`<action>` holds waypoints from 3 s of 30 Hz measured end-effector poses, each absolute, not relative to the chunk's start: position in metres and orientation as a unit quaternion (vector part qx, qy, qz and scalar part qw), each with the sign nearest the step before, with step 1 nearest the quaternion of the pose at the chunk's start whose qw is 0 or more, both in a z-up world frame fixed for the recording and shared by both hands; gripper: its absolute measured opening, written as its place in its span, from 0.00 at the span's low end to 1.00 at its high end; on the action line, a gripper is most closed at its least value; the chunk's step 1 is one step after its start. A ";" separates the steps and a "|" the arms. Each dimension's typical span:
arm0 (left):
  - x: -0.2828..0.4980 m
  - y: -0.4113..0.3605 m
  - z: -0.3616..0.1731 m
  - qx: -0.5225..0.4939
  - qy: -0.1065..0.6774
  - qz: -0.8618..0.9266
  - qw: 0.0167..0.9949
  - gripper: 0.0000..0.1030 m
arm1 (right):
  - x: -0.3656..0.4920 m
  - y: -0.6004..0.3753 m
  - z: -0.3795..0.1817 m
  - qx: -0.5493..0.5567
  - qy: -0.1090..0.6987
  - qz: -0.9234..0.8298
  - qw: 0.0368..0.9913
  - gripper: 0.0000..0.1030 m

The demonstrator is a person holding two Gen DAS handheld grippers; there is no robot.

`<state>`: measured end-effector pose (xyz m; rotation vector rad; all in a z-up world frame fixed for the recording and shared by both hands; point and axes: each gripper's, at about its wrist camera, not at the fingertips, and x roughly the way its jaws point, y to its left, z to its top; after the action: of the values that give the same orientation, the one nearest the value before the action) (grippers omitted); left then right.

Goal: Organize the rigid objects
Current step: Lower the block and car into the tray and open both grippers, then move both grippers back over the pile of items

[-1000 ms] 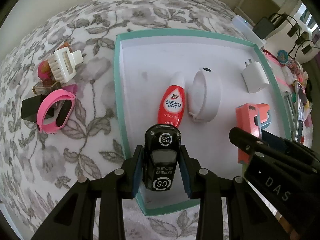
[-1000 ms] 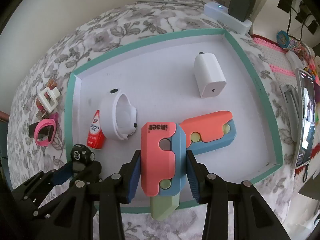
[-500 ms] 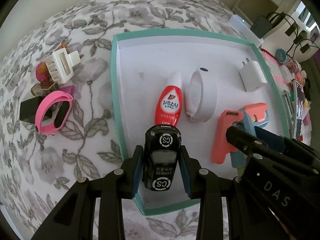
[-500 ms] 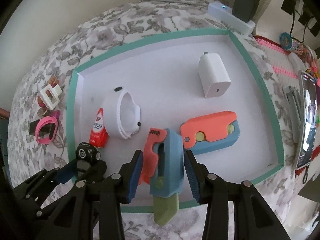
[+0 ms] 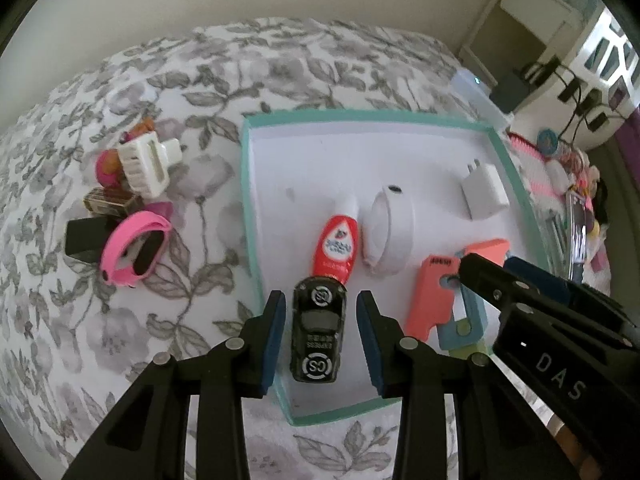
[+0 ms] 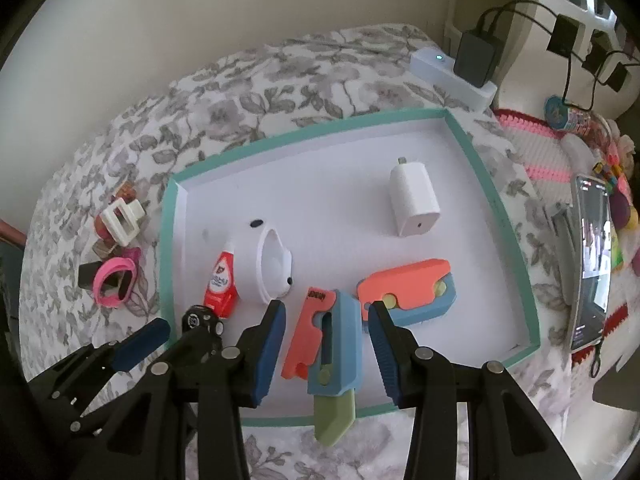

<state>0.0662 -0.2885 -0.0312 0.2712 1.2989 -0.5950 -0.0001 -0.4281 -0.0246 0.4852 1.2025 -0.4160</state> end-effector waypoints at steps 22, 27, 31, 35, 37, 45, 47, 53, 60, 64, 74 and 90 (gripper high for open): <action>0.100 -0.247 -0.028 0.101 0.583 -0.147 0.793 0.79 | 0.004 -0.425 -0.025 0.205 0.554 -0.203 0.781 0.83; 0.103 -0.240 -0.025 0.096 0.571 -0.130 0.805 0.82 | 0.004 -0.425 -0.026 0.208 0.552 -0.205 0.781 0.94; 0.107 -0.234 -0.027 0.087 0.575 -0.121 0.804 0.82 | 0.003 -0.425 -0.025 0.205 0.550 -0.208 0.783 0.99; 0.112 -0.227 -0.029 0.080 0.578 -0.114 0.804 0.83 | 0.003 -0.425 -0.026 0.206 0.549 -0.209 0.783 1.00; 0.116 -0.221 -0.030 0.073 0.580 -0.108 0.804 0.83 | 0.003 -0.425 -0.026 0.207 0.549 -0.209 0.782 1.00; 0.139 -0.179 -0.026 0.037 0.574 -0.061 0.816 0.83 | 0.007 -0.419 -0.027 0.210 0.549 -0.203 0.783 1.00; 0.145 -0.164 -0.023 0.025 0.570 -0.047 0.820 0.83 | 0.011 -0.414 -0.023 0.208 0.541 -0.197 0.790 1.00; 0.161 -0.114 -0.017 0.001 0.556 0.017 0.831 0.83 | 0.027 -0.386 -0.009 0.186 0.515 -0.169 0.819 1.00; 0.169 -0.083 -0.018 -0.014 0.549 0.049 0.834 0.83 | 0.049 -0.355 -0.008 0.170 0.507 -0.137 0.834 1.00; 0.171 -0.079 -0.023 -0.009 0.554 0.043 0.831 0.83 | 0.061 -0.336 -0.008 0.158 0.502 -0.115 0.843 1.00; 0.180 -0.090 -0.034 -0.007 0.563 0.003 0.826 0.83 | 0.088 -0.299 -0.023 0.127 0.497 -0.077 0.855 1.00; 0.198 -0.094 -0.056 -0.036 0.590 0.008 0.806 0.83 | 0.131 -0.258 -0.060 0.084 0.526 -0.008 0.846 0.98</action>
<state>0.1982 -0.0939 -0.0555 -0.0781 1.2628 0.0169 0.1314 -0.2584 -0.0602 0.1767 1.1100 -0.0169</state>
